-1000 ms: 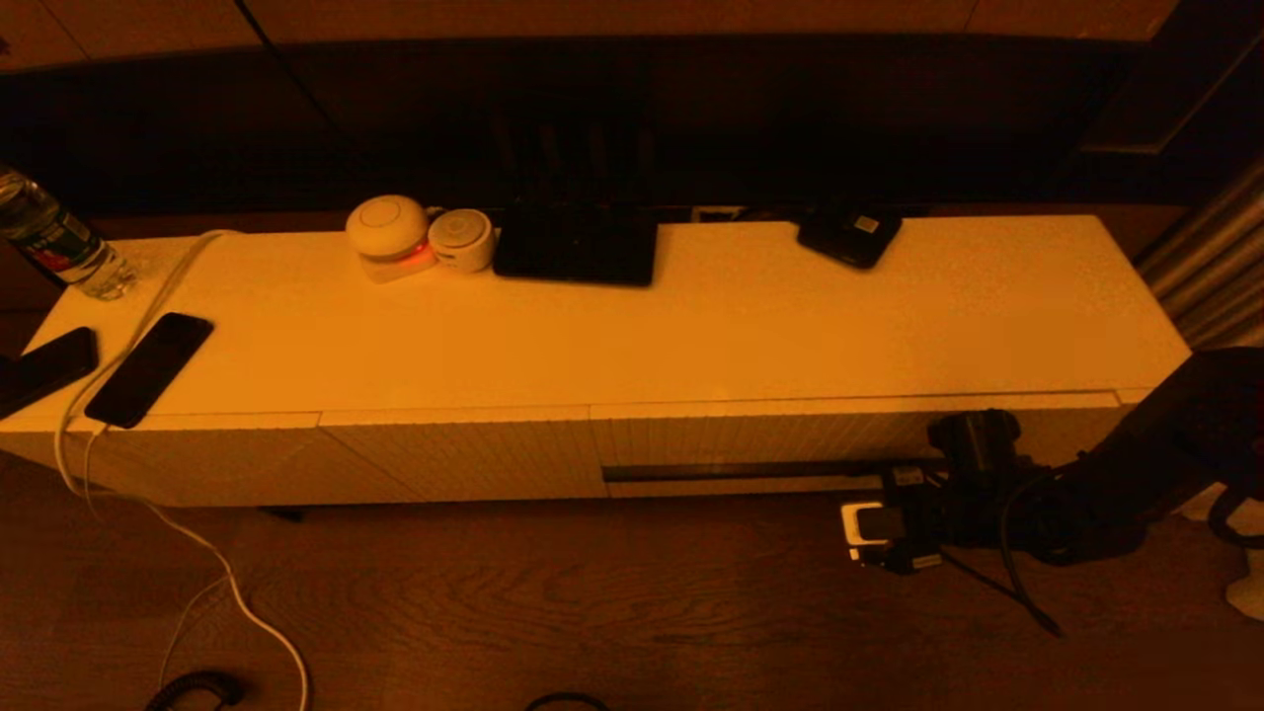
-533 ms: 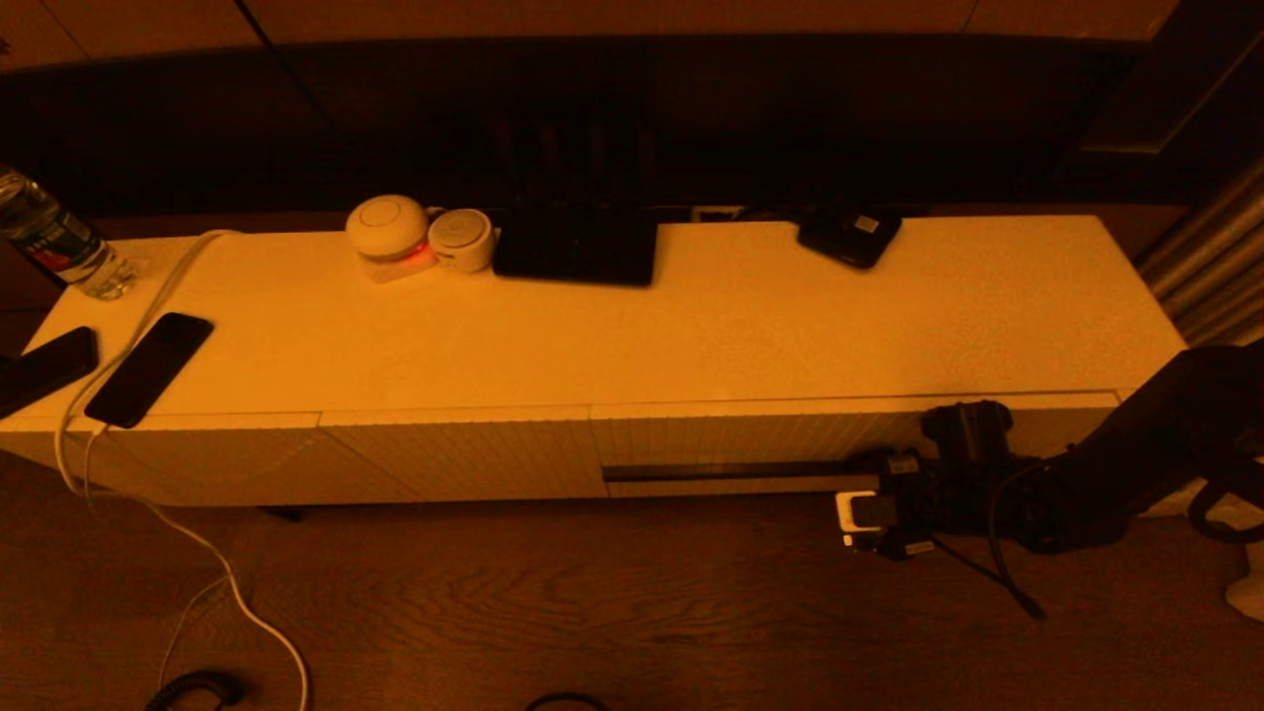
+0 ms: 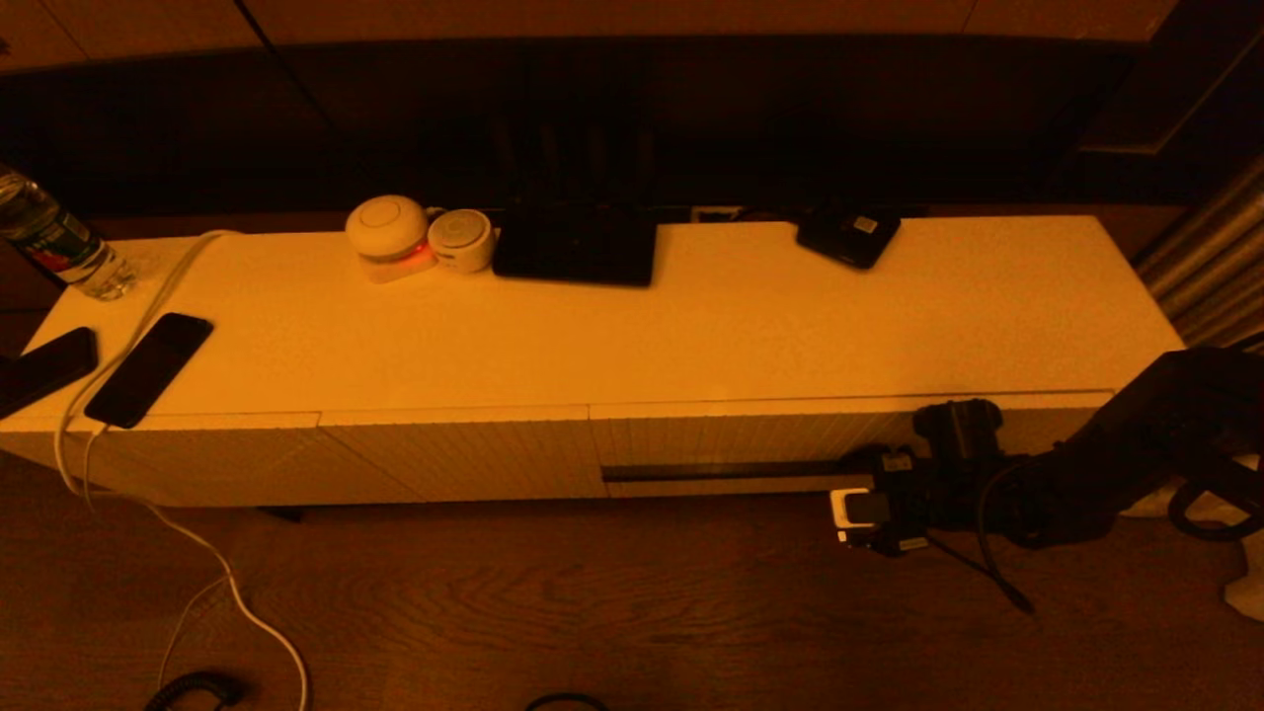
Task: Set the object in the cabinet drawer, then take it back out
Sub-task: Open the drawer
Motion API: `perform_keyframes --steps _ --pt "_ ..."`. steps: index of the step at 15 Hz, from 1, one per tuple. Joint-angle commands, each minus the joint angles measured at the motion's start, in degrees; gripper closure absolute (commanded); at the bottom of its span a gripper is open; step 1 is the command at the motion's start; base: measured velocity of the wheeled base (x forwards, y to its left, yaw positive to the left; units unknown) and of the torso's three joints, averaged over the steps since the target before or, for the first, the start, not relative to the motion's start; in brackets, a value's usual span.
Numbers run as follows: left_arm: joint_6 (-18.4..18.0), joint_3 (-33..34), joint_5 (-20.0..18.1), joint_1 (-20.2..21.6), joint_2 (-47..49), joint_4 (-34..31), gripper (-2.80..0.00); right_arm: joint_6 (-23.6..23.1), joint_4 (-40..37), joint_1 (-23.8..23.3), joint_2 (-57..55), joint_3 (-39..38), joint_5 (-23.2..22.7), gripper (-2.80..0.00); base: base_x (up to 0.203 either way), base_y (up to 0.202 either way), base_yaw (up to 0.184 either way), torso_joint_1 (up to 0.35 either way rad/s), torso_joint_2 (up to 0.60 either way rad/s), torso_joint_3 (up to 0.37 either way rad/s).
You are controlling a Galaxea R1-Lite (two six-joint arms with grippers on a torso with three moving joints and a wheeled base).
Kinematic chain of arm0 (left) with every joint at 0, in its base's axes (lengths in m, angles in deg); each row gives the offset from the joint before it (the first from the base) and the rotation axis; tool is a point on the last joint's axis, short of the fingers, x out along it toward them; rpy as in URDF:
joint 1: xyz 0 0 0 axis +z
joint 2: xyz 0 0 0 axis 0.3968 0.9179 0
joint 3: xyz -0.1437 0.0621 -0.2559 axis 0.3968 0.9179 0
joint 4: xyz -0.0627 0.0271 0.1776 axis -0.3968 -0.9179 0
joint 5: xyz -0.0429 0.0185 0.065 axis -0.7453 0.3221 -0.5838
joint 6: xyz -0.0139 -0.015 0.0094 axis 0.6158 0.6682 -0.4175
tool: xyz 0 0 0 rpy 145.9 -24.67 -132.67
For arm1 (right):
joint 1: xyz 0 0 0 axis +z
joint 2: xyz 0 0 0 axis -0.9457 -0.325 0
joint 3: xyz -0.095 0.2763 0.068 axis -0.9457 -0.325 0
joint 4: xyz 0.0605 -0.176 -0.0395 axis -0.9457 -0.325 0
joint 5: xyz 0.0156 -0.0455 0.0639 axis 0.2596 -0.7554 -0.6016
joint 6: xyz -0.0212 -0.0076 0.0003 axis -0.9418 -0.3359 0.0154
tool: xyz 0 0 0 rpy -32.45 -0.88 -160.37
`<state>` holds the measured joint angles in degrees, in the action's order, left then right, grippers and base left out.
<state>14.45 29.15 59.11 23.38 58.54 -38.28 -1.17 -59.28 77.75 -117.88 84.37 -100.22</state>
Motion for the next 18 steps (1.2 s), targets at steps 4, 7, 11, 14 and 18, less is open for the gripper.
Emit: perform_keyframes --steps 4,7,11,14,18 --pt "0.0 0.0 0.0 0.0 0.0 0.0 0.00 -0.5 0.5 0.0 -1.5 0.2 0.2 -2.80 0.000 0.000 0.000 0.000 0.00 0.000" --pt "0.0 0.0 0.0 0.0 0.0 0.0 0.00 -0.5 0.5 0.1 -1.8 0.3 0.2 -2.80 0.000 0.000 0.000 0.000 0.00 0.000" --pt "0.0 0.0 0.0 0.0 0.0 0.0 0.00 -0.5 0.3 0.1 -0.4 -2.2 -0.1 -2.80 0.000 0.000 0.000 0.000 0.00 0.000" --pt "0.0 0.0 0.0 0.0 0.0 0.0 0.00 -0.5 0.1 0.3 1.1 -4.7 -0.3 -2.80 0.000 0.000 0.000 0.000 0.00 0.000" --pt "0.0 0.0 0.0 0.0 0.0 0.0 0.00 -0.5 -0.1 0.8 3.5 -9.1 -0.2 -2.80 0.000 0.000 0.000 0.000 0.00 0.000"
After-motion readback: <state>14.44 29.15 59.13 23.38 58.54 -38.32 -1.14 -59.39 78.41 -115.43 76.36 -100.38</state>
